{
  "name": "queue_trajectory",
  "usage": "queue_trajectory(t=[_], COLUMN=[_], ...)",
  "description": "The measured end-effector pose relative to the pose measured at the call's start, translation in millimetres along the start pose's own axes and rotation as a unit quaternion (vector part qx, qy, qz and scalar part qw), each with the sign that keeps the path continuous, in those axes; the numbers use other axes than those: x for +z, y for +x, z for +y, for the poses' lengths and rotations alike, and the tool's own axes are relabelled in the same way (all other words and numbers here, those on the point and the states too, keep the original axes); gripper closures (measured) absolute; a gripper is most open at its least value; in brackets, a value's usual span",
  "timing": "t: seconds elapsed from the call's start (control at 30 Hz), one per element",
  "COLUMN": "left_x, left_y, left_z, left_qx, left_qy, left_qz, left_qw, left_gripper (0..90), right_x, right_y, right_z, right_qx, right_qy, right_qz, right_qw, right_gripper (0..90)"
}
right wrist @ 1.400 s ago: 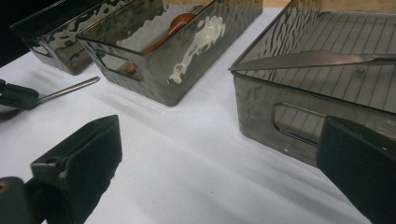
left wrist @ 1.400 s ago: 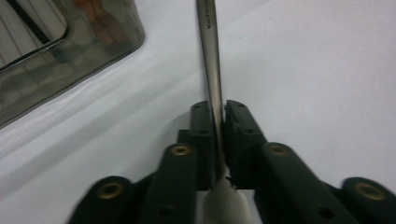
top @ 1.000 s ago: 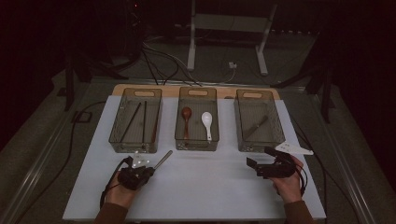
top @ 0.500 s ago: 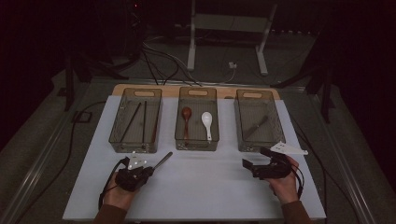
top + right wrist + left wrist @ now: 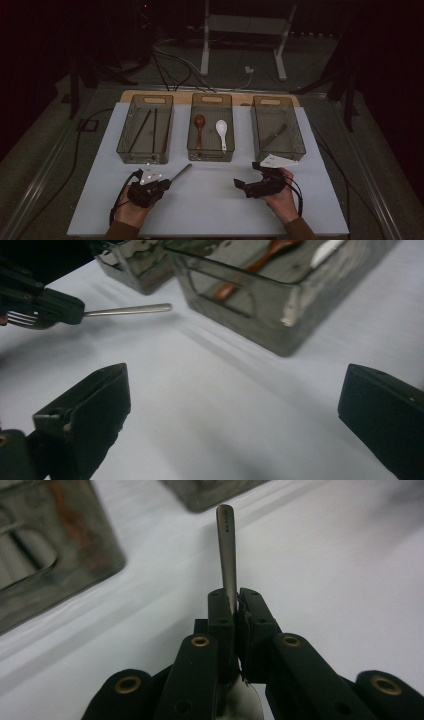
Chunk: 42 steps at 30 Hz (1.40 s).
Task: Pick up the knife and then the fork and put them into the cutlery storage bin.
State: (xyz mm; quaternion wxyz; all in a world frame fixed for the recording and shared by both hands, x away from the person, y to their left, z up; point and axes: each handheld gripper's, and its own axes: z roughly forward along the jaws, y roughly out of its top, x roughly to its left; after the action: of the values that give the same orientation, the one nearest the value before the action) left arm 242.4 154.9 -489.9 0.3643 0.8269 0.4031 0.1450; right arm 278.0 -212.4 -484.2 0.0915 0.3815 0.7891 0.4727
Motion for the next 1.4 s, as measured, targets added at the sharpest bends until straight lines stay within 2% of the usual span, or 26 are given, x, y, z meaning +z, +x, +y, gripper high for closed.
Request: queue_trajectory(t=[0.23,0.4,0.57,0.6,0.73,1.1,1.23,1.4], left_x=[-0.9,7.0,15.9,18.0,29.3,50.6,51.9,56.0], left_y=[-14.2,-29.3,-43.4,-46.8,-57.3,-72.8,-76.7,-79.7], left_z=[17.6,39.4,61.6,65.5,80.7,116.4,124.3,131.5], left_qx=[0.007,0.022,0.036,0.04,0.043,0.067,0.074,0.079], left_qy=[-0.024,-0.042,-0.059,-0.062,-0.073,-0.074,-0.075,-0.073], left_qz=[-0.021,-0.039,-0.054,-0.053,-0.065,-0.076,-0.078,-0.081], left_qw=[0.9995,0.9981,0.9962,0.9959,0.9943,0.9921,0.9914,0.9909], left_gripper=[87.0,87.0,87.0,87.0,87.0,87.0,86.9,86.9], right_x=[11.4,15.4,15.2,14.7,12.7,-5.1,-4.4,-5.6], right_y=[10.3,13.5,10.6,9.5,4.3,-14.0,-20.8,-25.1], right_z=[8.3,11.9,14.2,14.9,17.4,13.2,12.9,13.7], right_qx=[0.008,0.02,0.056,0.066,0.095,0.098,0.087,0.081], right_qy=[-0.004,-0.008,-0.017,-0.022,-0.033,-0.037,-0.033,-0.037], right_qz=[0.023,0.038,0.052,0.055,0.06,0.026,0.008,0.005], right_qw=[0.9997,0.999,0.9969,0.996,0.9931,0.9942,0.9956,0.996], right_gripper=[0.7,0.8,1.4,4.4,4.9,5.2,5.5,5.5])
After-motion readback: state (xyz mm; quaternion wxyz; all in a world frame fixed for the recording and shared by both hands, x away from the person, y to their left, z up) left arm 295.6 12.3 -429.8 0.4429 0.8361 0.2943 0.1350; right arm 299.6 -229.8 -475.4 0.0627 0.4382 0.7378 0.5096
